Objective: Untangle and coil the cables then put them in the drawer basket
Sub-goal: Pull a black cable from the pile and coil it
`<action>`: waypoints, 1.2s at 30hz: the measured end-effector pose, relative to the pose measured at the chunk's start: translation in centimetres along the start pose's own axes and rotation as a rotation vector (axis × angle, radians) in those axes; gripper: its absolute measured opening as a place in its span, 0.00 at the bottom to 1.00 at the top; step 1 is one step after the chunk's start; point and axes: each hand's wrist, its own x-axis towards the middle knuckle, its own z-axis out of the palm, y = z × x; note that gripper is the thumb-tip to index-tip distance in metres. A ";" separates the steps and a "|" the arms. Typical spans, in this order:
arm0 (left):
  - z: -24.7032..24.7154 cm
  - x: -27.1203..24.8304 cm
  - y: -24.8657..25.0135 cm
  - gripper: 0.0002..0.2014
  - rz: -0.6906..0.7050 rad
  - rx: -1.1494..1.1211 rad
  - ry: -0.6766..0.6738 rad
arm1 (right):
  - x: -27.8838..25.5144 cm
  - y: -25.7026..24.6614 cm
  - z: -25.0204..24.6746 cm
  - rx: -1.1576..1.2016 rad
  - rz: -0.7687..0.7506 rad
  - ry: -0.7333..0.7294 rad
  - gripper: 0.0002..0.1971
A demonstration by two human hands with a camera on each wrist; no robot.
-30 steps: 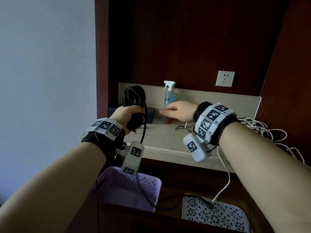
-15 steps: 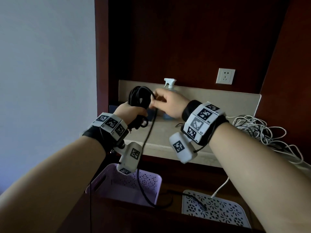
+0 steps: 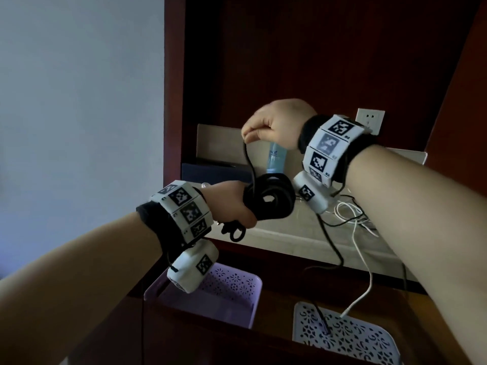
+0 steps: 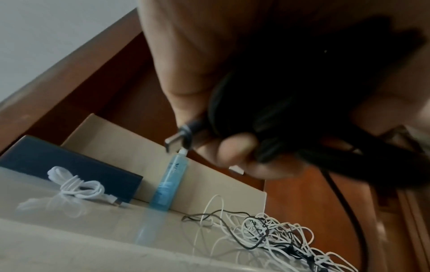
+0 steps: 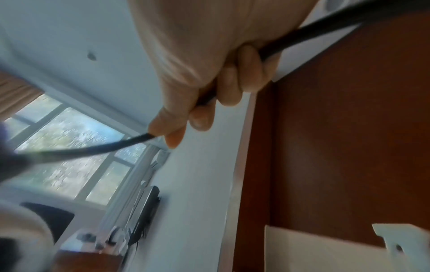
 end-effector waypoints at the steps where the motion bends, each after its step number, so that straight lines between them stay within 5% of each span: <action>1: 0.0 -0.3 -0.1 0.07 0.013 0.007 -0.001 | -0.1 0.4 0.5 0.065 0.056 -0.041 0.09; 7: -1.2 -1.2 -1.0 0.11 0.059 -0.399 0.105 | -1.8 0.5 4.0 0.156 0.320 -0.312 0.13; 13: -2.1 1.0 -2.0 0.06 -0.109 -0.702 0.425 | -2.4 -1.0 6.5 0.194 0.308 -0.251 0.18; 17: -1.5 2.5 -2.5 0.05 -0.225 -0.425 0.413 | -2.9 -1.7 7.2 -0.131 0.205 -0.324 0.19; 22: -1.5 3.8 -3.3 0.07 -0.294 -0.258 0.499 | -4.1 -3.3 7.3 -0.458 -0.126 -0.332 0.14; 26: -1.0 4.2 -2.7 0.04 -0.165 0.151 0.380 | -3.3 -3.7 4.9 -0.595 -0.305 -0.310 0.12; 28: -0.5 4.6 -2.4 0.13 -0.123 0.244 0.304 | -2.3 -3.7 3.8 -0.638 -0.365 -0.301 0.13; 32: 0.2 4.1 -1.3 0.04 -0.089 0.347 0.228 | -0.4 -3.0 2.1 -0.611 -0.370 -0.386 0.16; 36: 0.3 2.1 -0.7 0.09 -0.025 0.367 0.156 | -0.1 0.0 1.3 -0.328 -0.230 -0.317 0.14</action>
